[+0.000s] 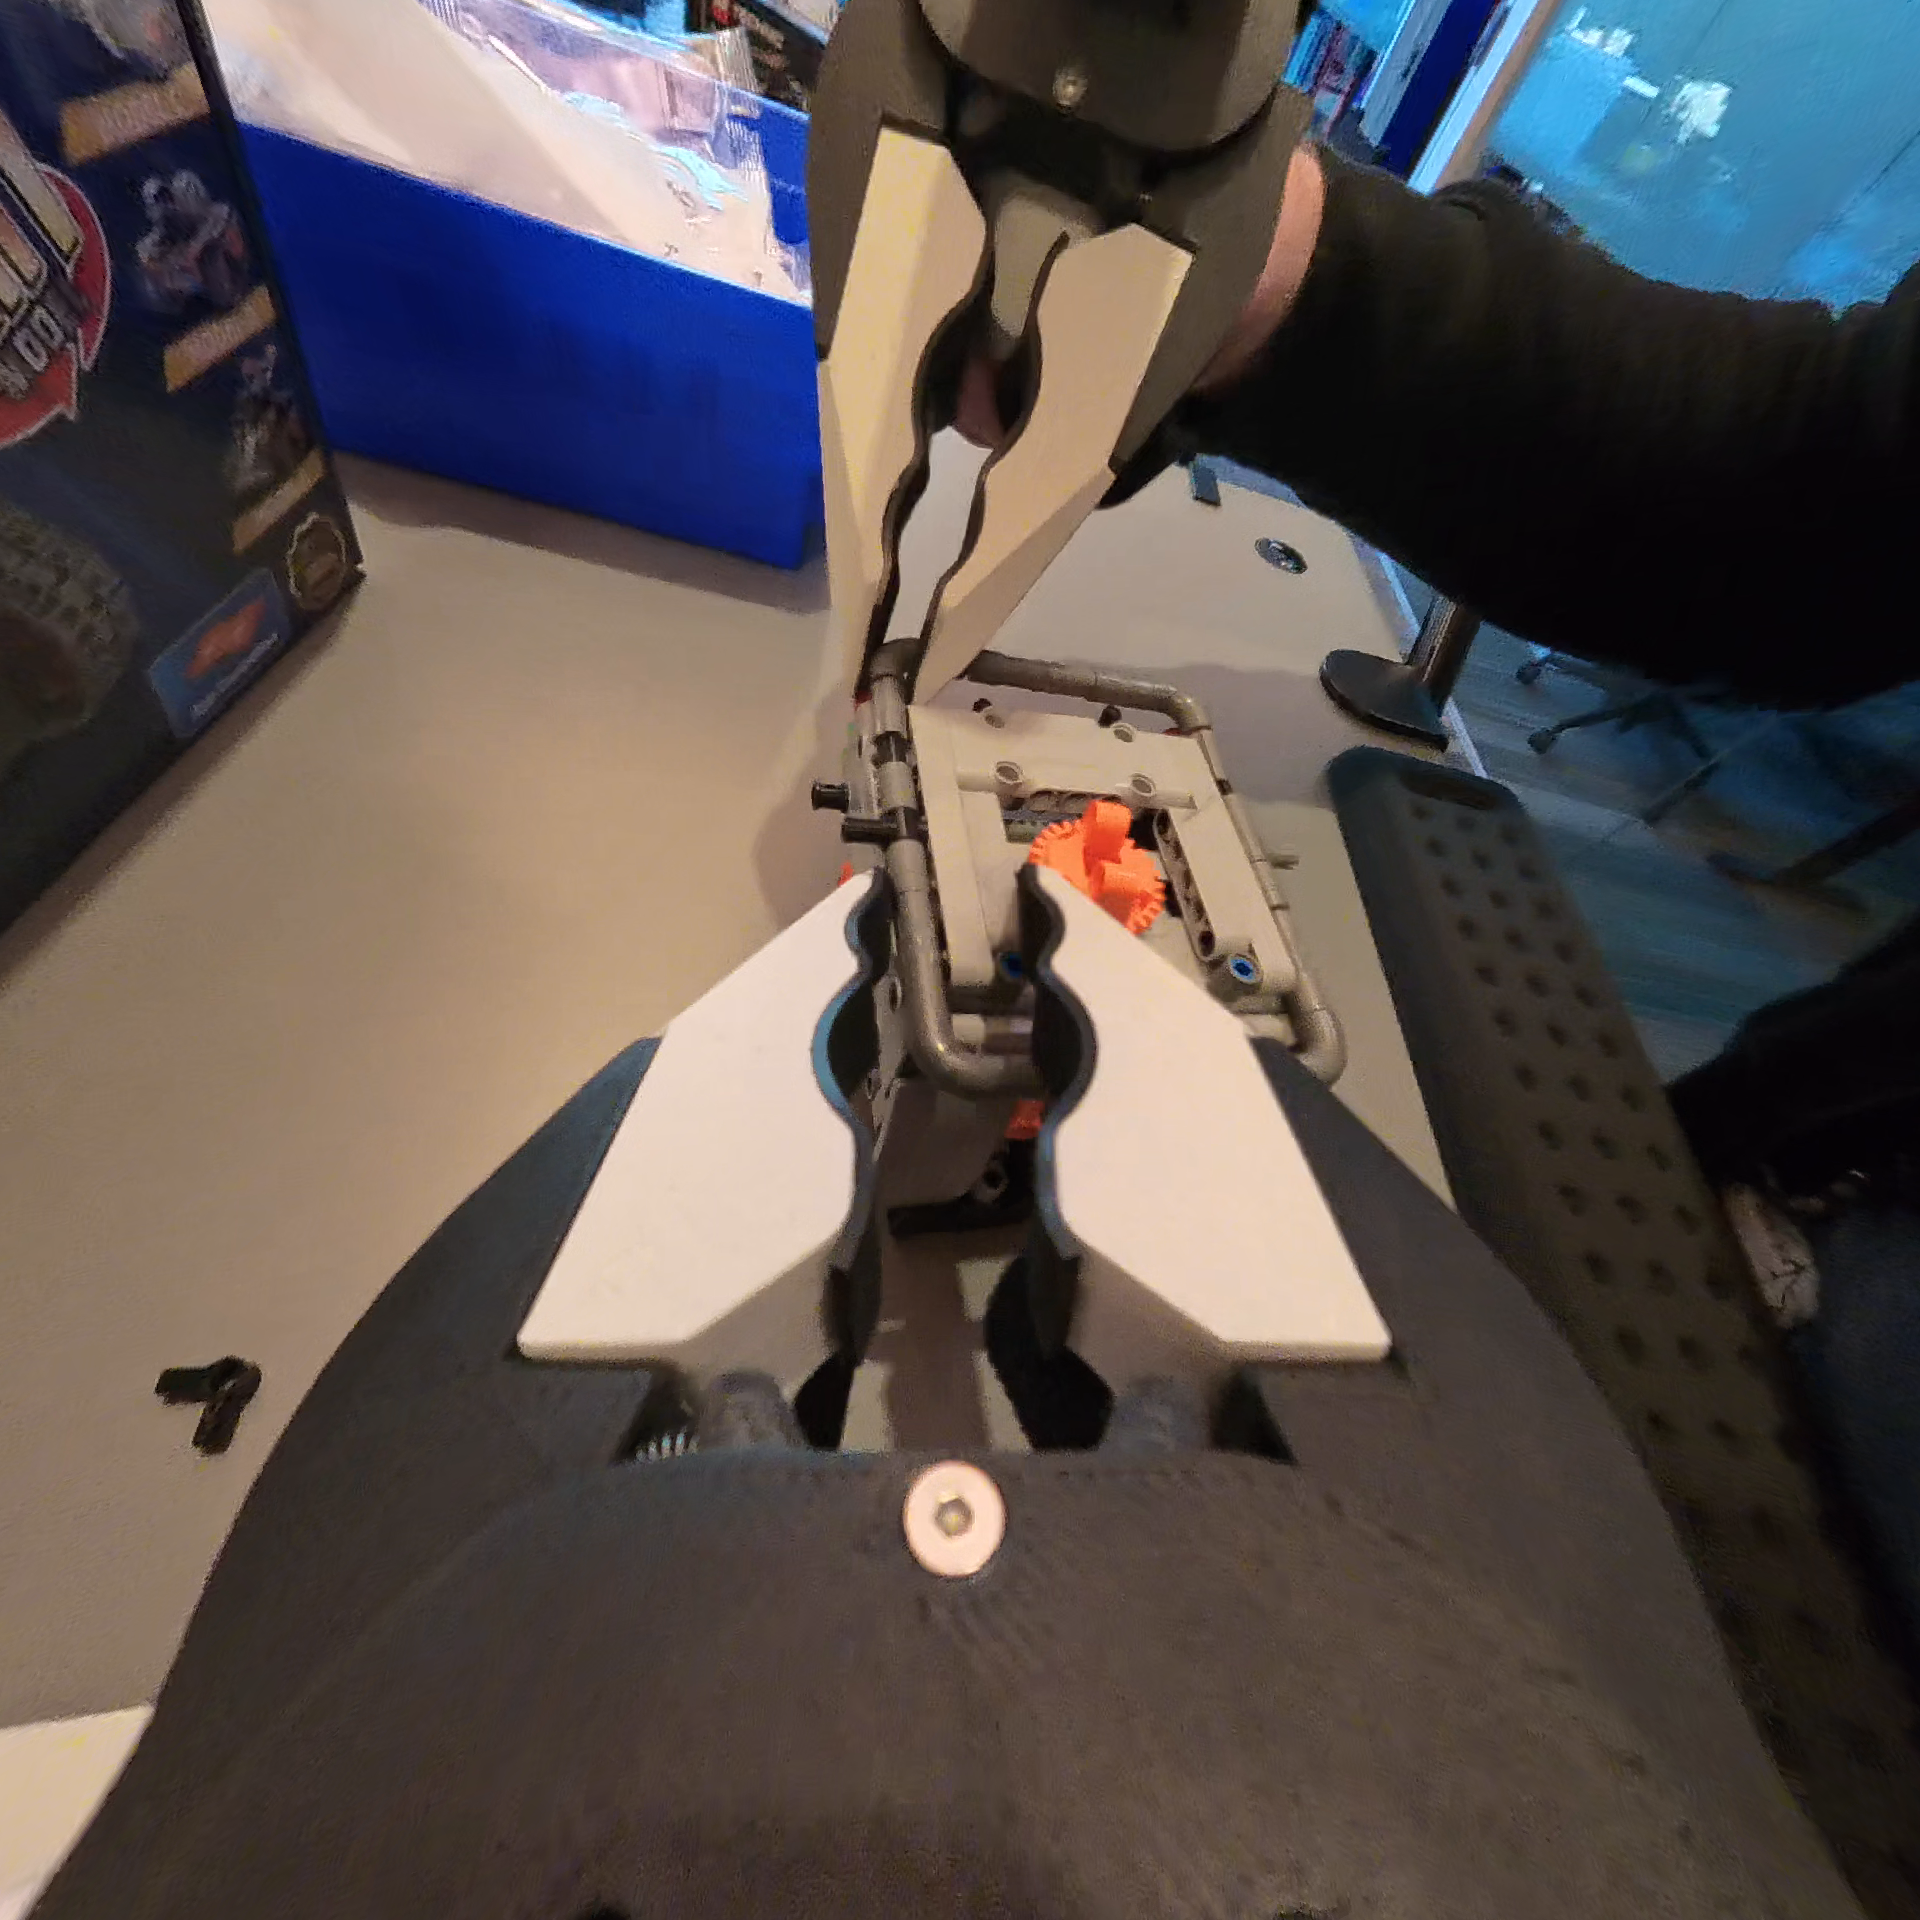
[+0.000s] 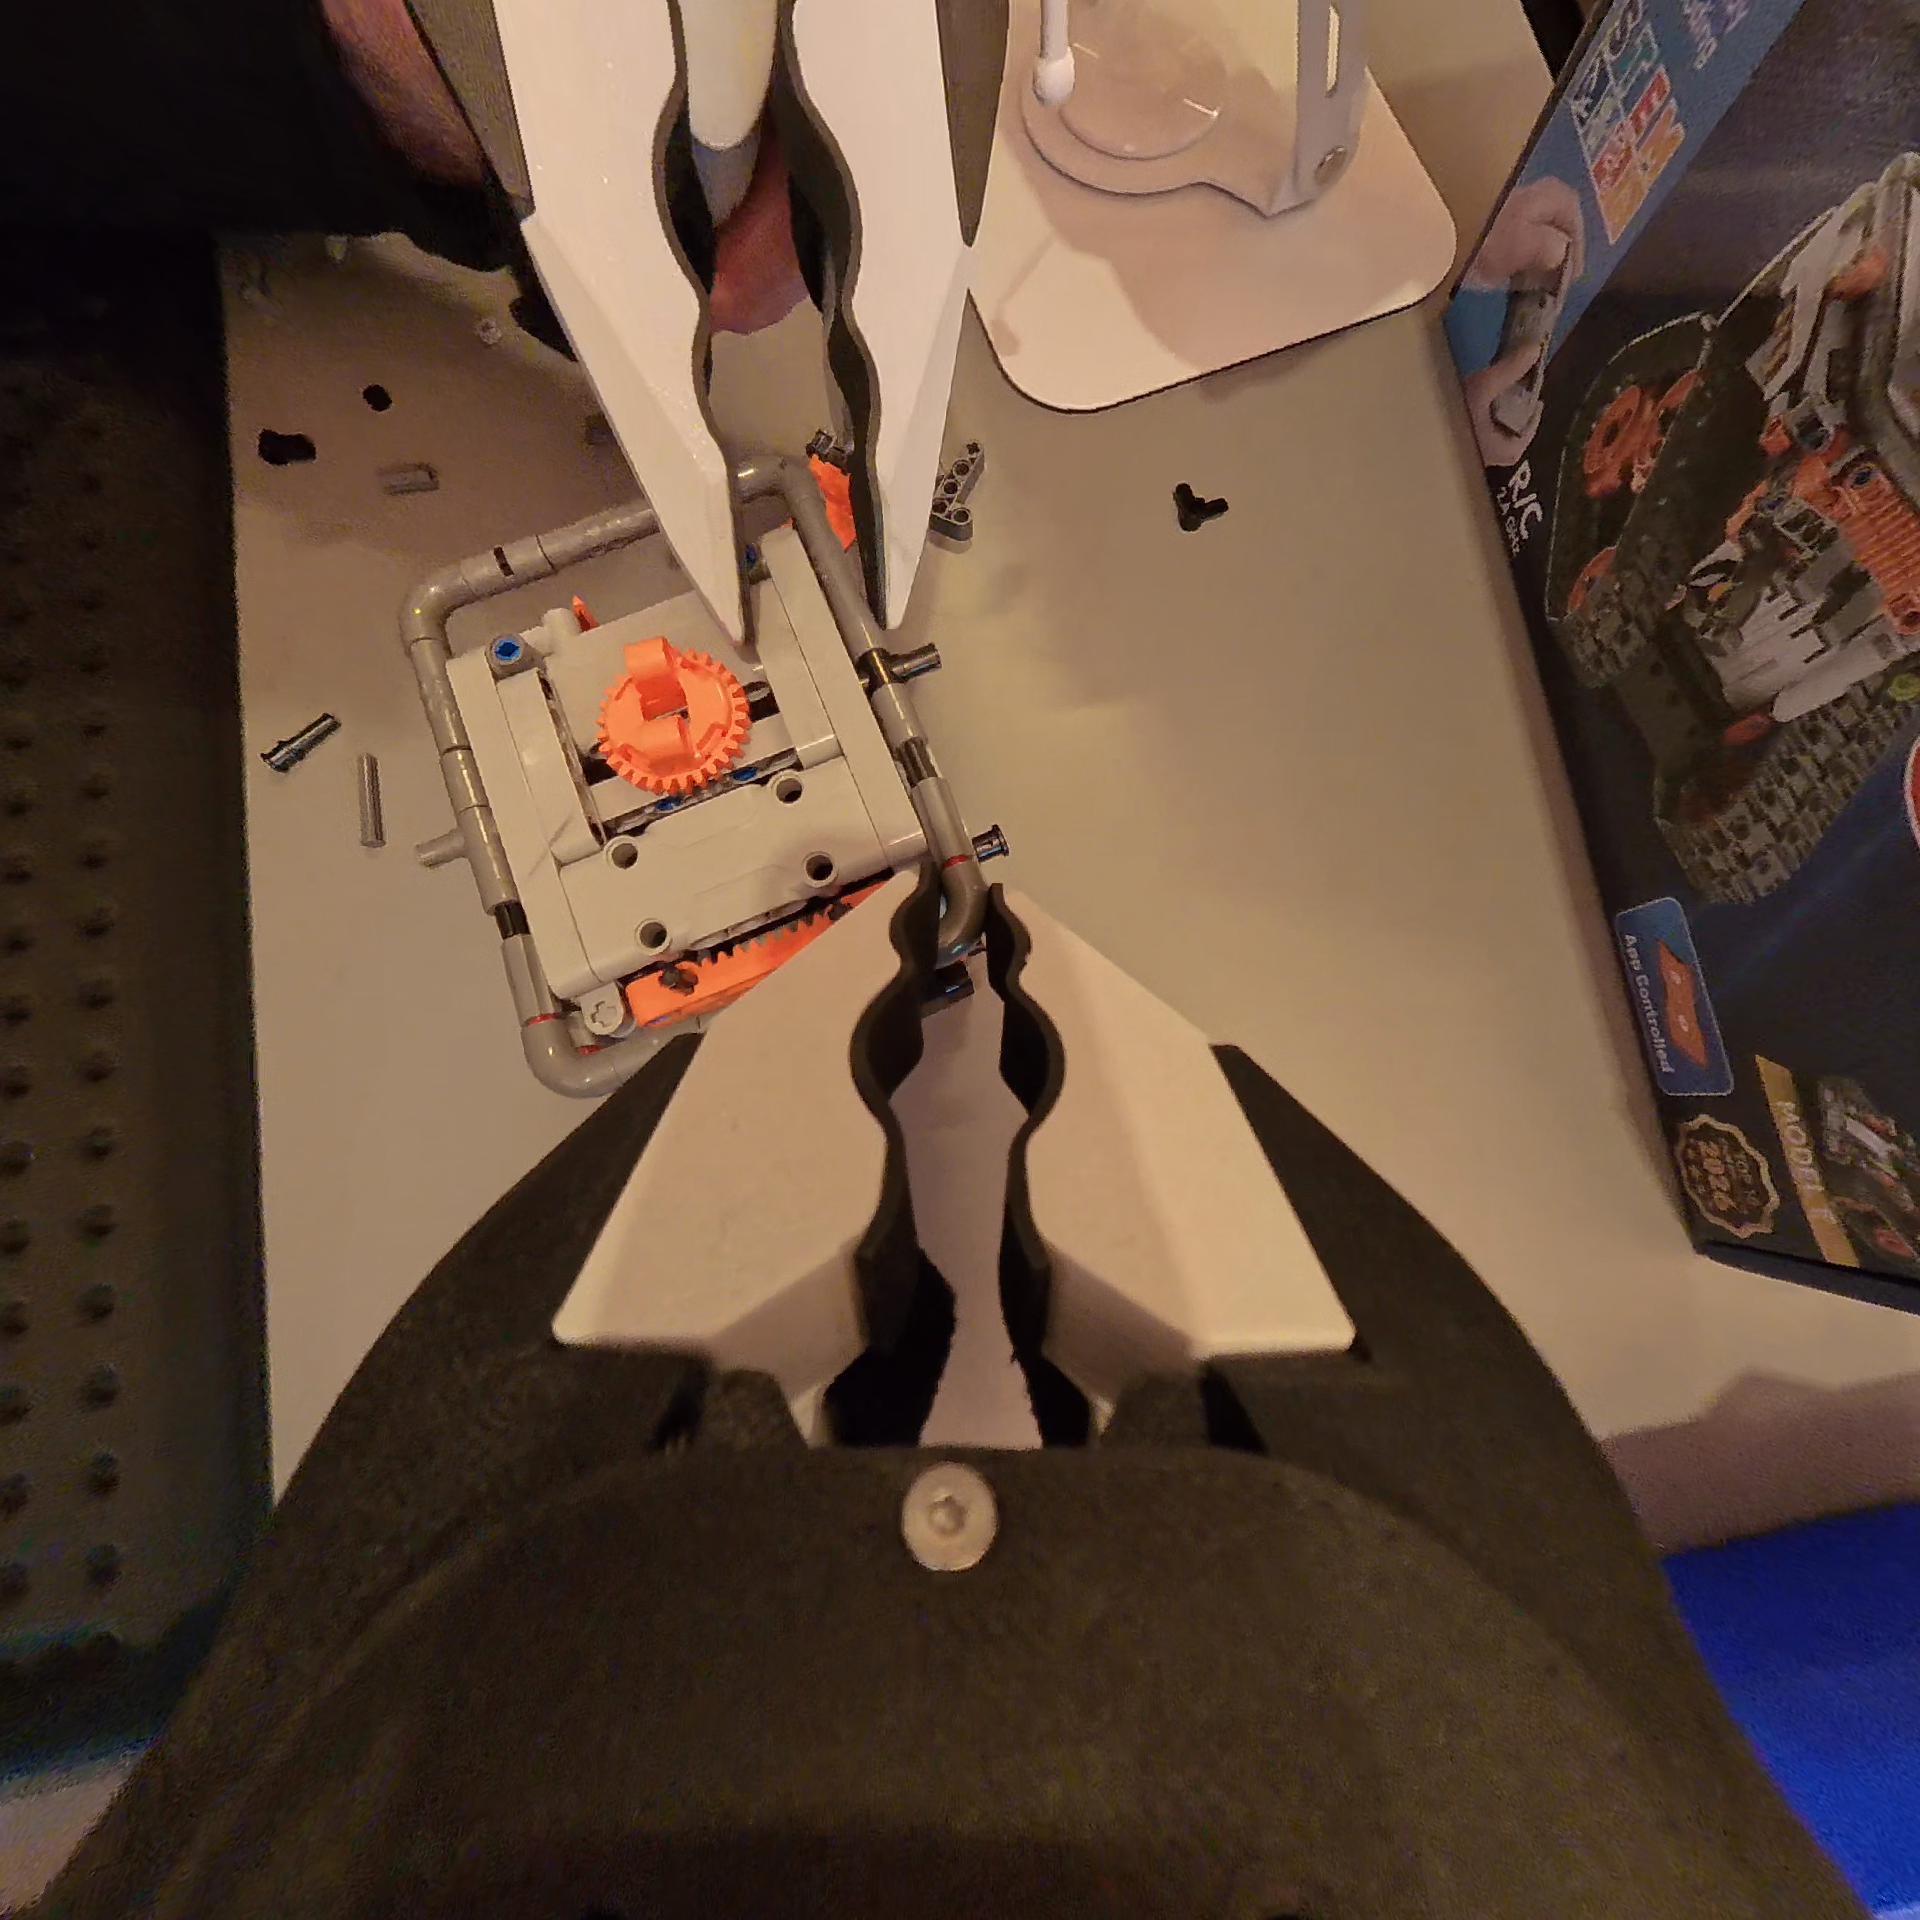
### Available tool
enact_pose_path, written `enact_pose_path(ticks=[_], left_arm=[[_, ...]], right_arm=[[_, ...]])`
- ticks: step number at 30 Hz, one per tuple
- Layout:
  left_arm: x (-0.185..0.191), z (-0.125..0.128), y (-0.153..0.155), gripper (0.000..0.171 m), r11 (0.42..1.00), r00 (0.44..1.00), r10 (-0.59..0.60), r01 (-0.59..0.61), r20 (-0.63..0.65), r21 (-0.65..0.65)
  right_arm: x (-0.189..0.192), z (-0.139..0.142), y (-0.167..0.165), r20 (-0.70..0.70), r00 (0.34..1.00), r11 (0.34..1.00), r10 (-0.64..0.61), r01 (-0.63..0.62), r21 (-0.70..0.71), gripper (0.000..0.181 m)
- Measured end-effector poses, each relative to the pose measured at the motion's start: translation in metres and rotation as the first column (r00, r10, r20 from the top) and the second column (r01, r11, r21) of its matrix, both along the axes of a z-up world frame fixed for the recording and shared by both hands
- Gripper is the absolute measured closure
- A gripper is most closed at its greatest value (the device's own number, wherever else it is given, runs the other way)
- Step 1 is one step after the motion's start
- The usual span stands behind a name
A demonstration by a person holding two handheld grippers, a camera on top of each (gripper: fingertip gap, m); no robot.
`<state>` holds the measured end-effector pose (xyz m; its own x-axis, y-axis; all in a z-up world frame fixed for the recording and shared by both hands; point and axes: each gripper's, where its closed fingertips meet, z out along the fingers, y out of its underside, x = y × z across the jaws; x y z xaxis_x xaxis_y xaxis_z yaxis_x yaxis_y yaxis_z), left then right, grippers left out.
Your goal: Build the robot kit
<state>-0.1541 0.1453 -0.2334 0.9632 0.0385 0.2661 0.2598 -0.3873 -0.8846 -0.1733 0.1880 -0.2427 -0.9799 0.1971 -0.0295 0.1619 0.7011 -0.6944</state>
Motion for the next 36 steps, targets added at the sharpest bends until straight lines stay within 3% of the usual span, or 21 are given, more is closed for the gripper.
enact_pose_path(ticks=[10,18,26,31,36], left_arm=[[0.003,-0.002,0.002,0.150,1.000,0.999,0.009,-0.009,-0.043,0.001],[0.006,-0.002,0.003,0.150,1.000,0.999,-0.006,0.006,-0.049,0.011],[0.014,0.002,0.003,0.143,0.999,0.998,-0.029,0.027,-0.061,-0.033],[0.015,-0.003,0.004,0.147,0.996,0.996,-0.025,0.018,-0.083,-0.083],[0.016,-0.004,0.005,0.149,0.997,0.991,-0.030,0.020,-0.128,-0.077]], right_arm=[[0.005,0.000,-0.001,-0.048,0.998,1.000,0.027,-0.027,0.016,0.176],[0.006,-0.001,-0.002,0.024,0.995,0.995,0.097,-0.098,0.021,0.177],[0.011,0.000,-0.003,0.081,0.996,1.000,0.027,-0.027,-0.003,0.176],[0.015,0.000,-0.003,0.059,0.998,0.999,-0.032,0.032,0.001,0.176],[0.016,0.001,-0.002,-0.070,0.997,0.999,-0.035,0.037,0.039,0.176]])
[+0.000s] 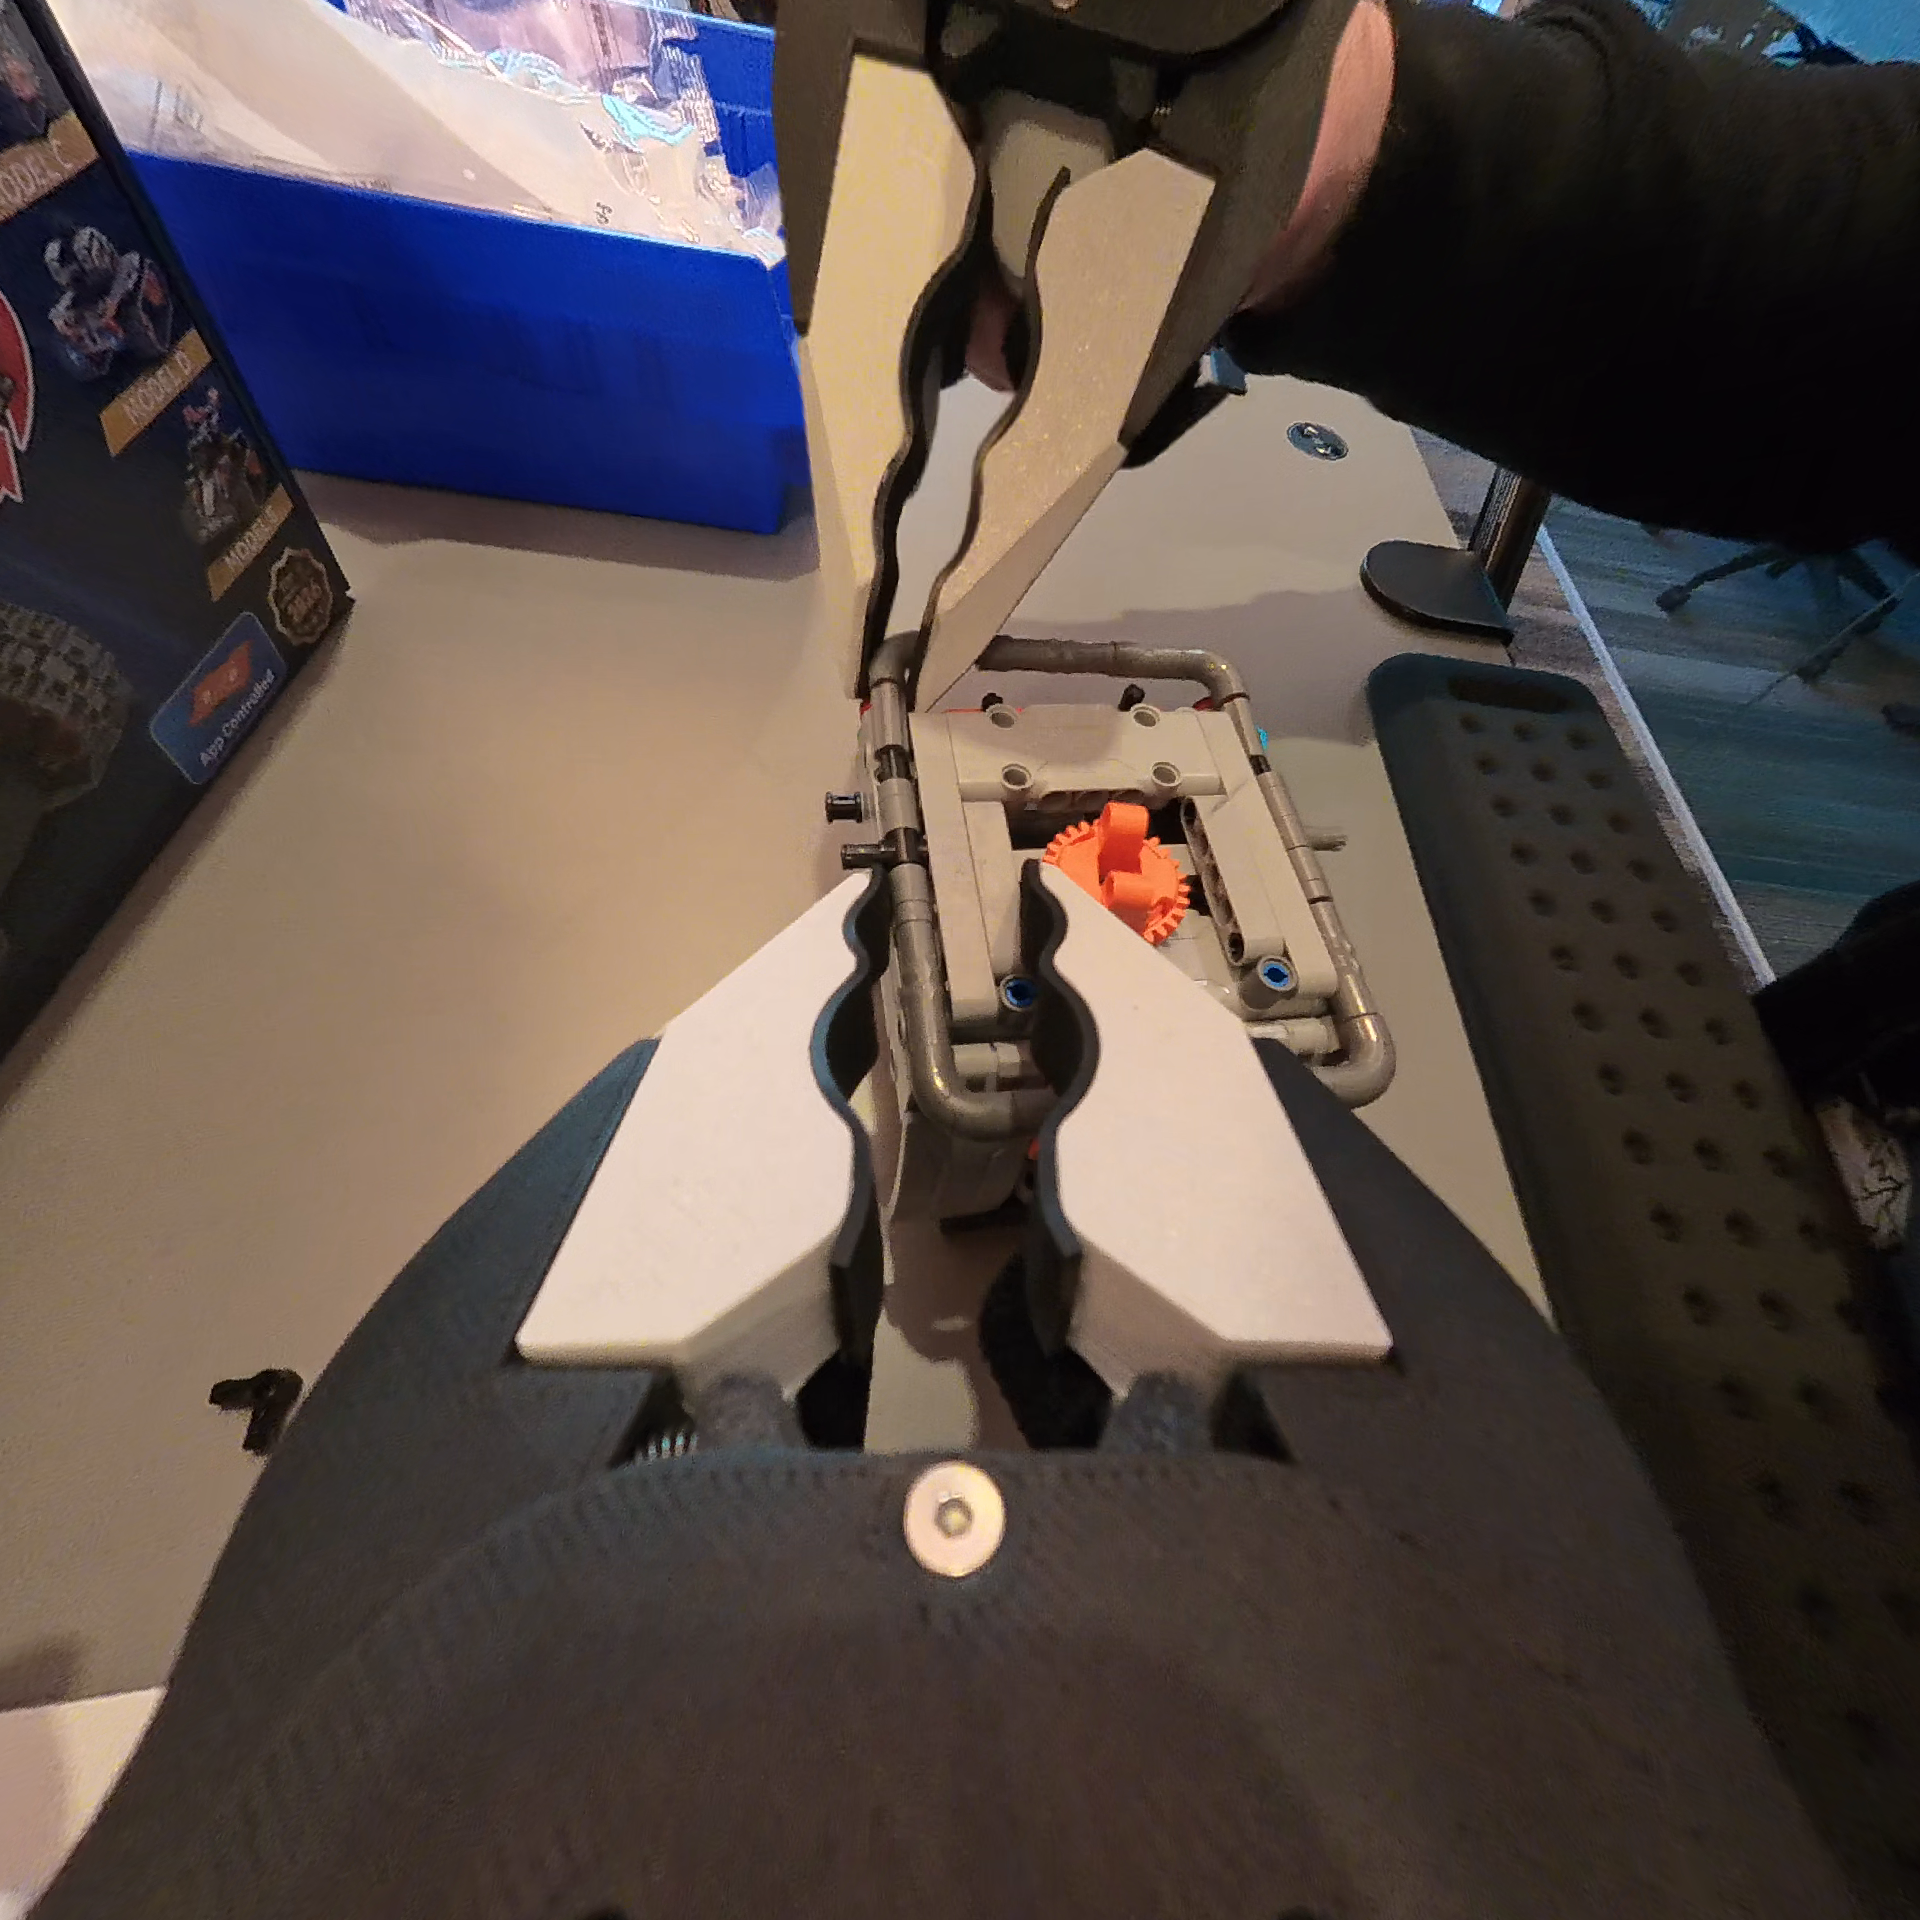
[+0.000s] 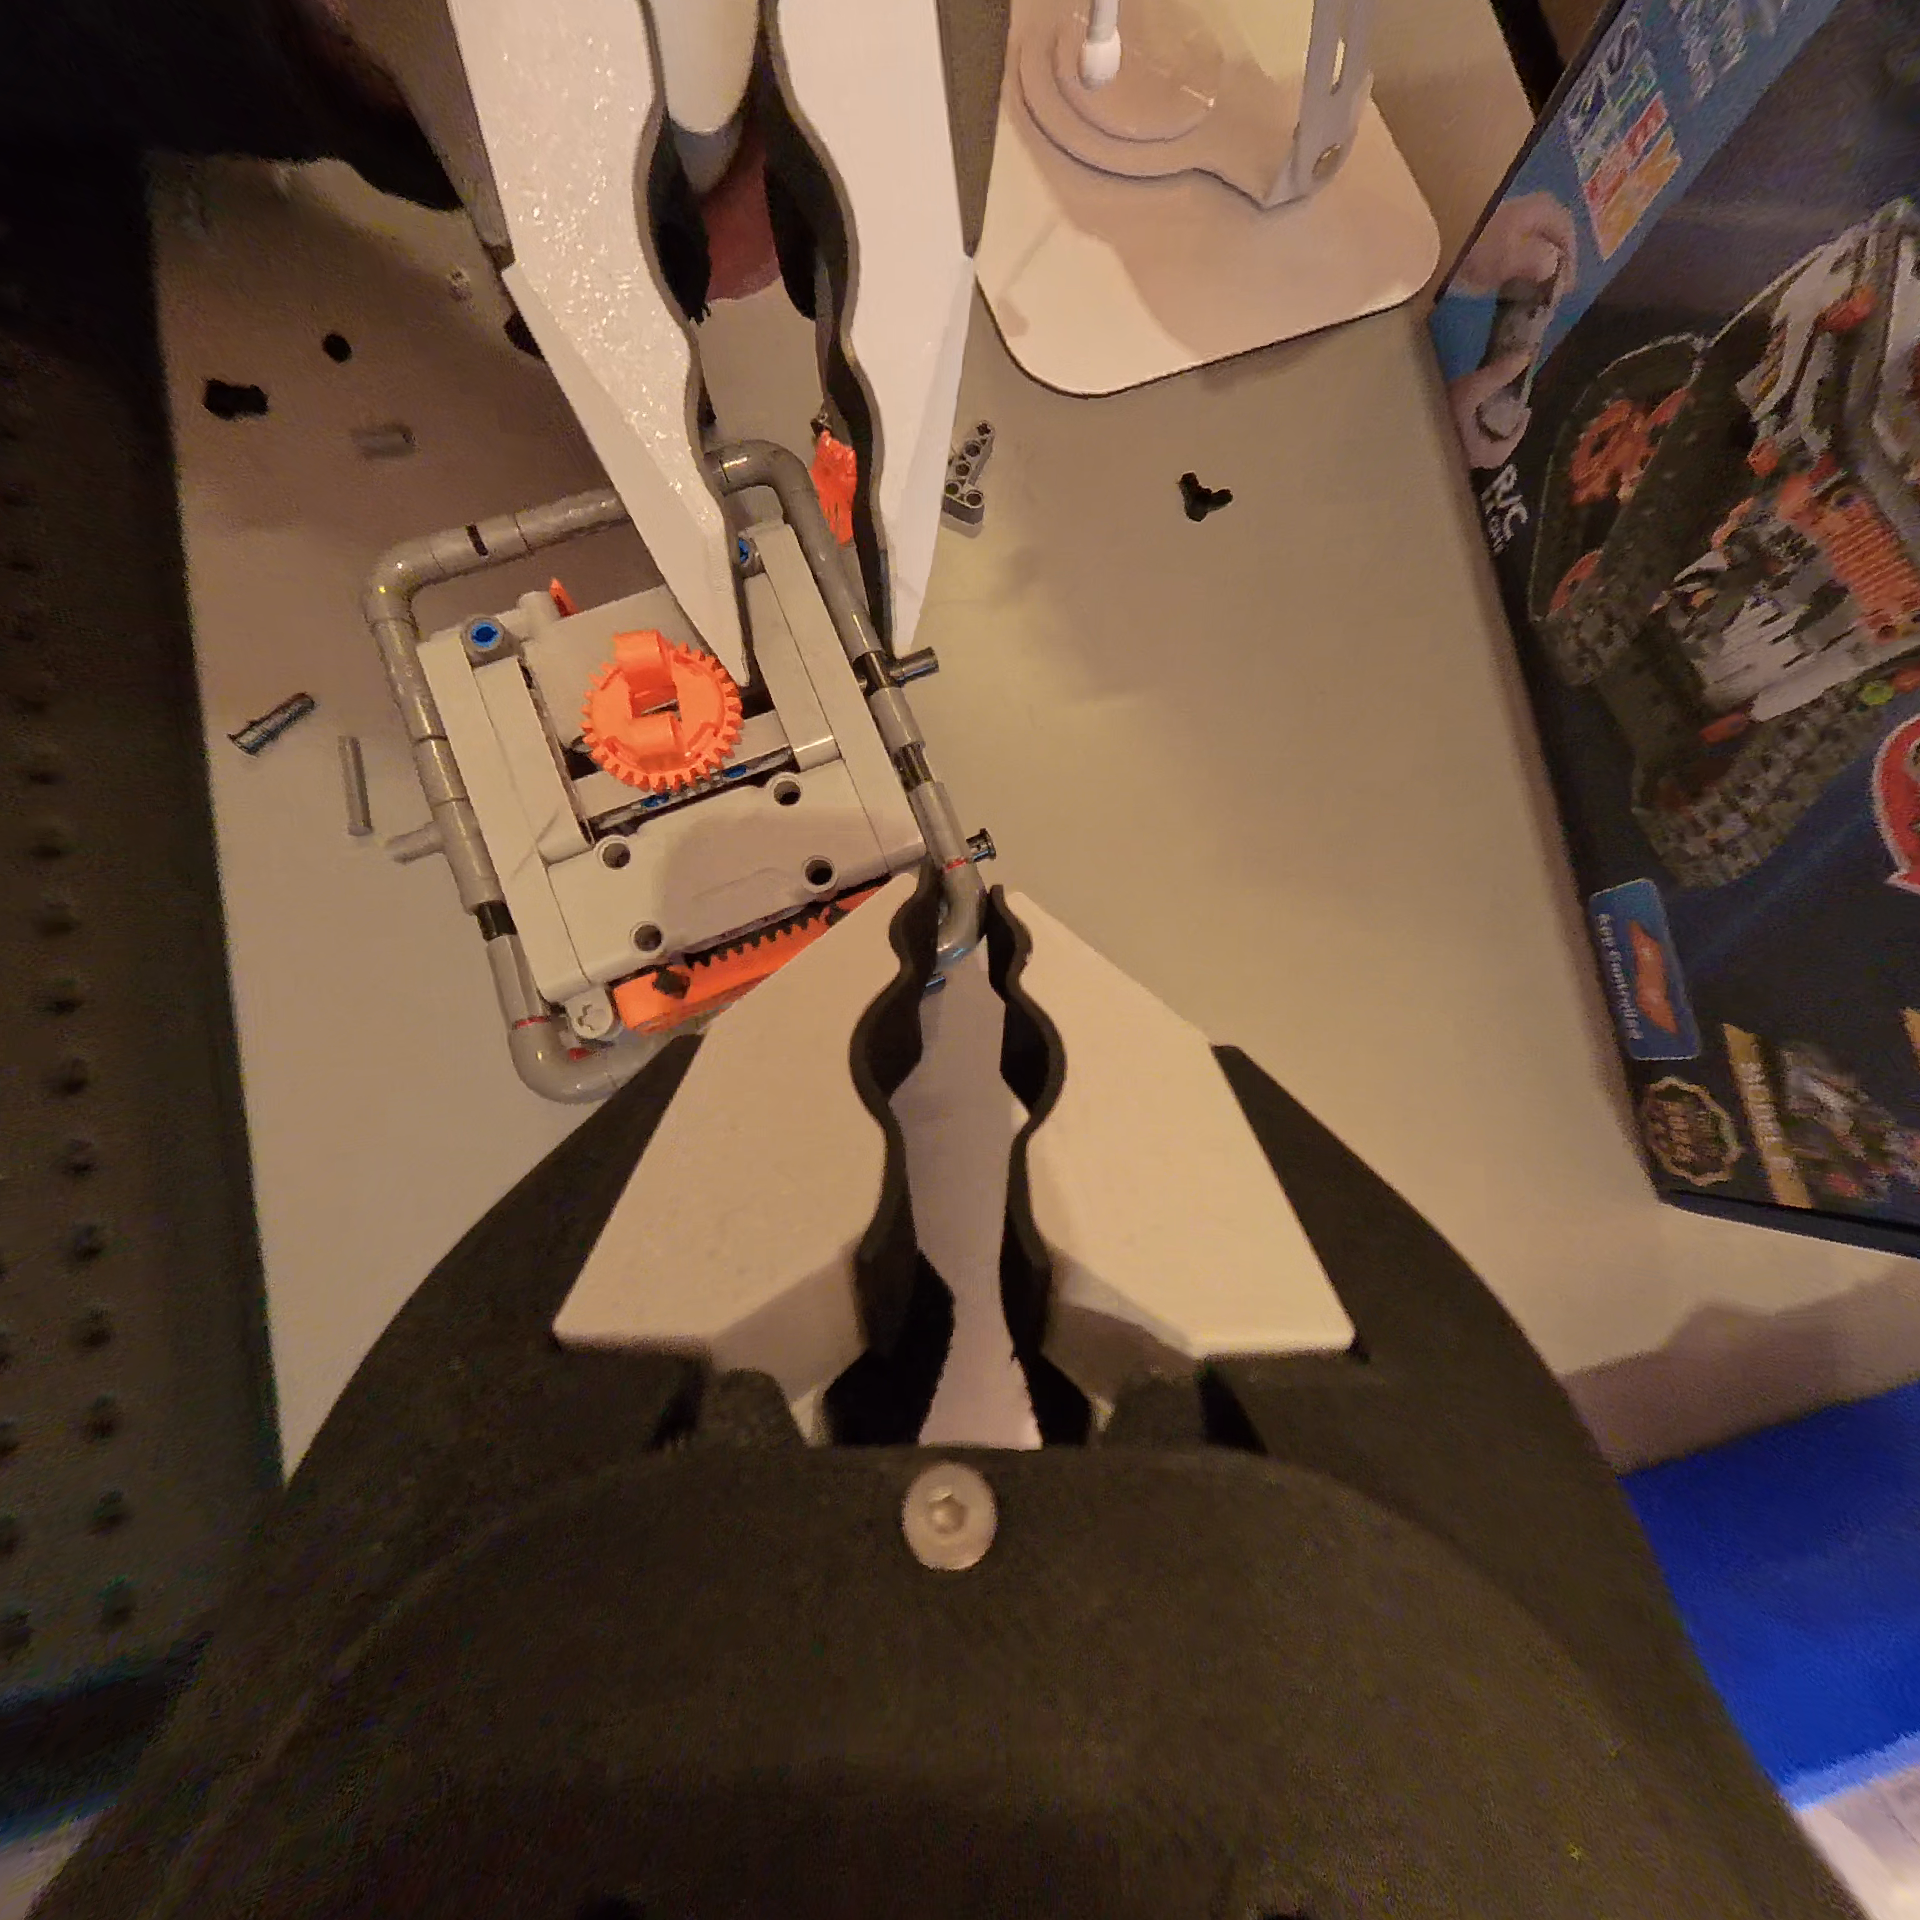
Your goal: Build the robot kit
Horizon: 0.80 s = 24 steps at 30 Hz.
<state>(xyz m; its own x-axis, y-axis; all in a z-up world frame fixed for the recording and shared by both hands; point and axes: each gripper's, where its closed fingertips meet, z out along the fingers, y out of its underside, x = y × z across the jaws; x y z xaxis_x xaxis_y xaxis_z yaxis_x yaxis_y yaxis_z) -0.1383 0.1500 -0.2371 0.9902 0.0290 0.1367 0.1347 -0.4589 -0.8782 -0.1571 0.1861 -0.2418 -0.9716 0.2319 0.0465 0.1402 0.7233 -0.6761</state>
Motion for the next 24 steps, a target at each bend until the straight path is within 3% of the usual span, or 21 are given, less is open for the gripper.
enact_pose_path(ticks=[5,16,24], left_arm=[[0.0006,0.0001,0.0008,0.149,1.000,1.000,-0.003,0.003,-0.003,0.011],[-0.0010,-0.0004,0.0002,0.150,0.999,1.000,-0.004,0.004,0.013,0.038],[-0.0008,-0.0001,0.0007,0.150,0.999,1.000,-0.003,0.002,0.014,0.042]], right_arm=[[0.0003,0.0003,0.0007,-0.058,0.998,0.998,0.039,-0.036,0.060,0.177],[-0.0005,-0.0013,-0.0021,0.054,0.989,0.990,0.136,-0.138,0.037,0.177],[0.0000,-0.0009,-0.0032,0.109,0.983,0.989,0.147,-0.147,-0.005,0.177]])
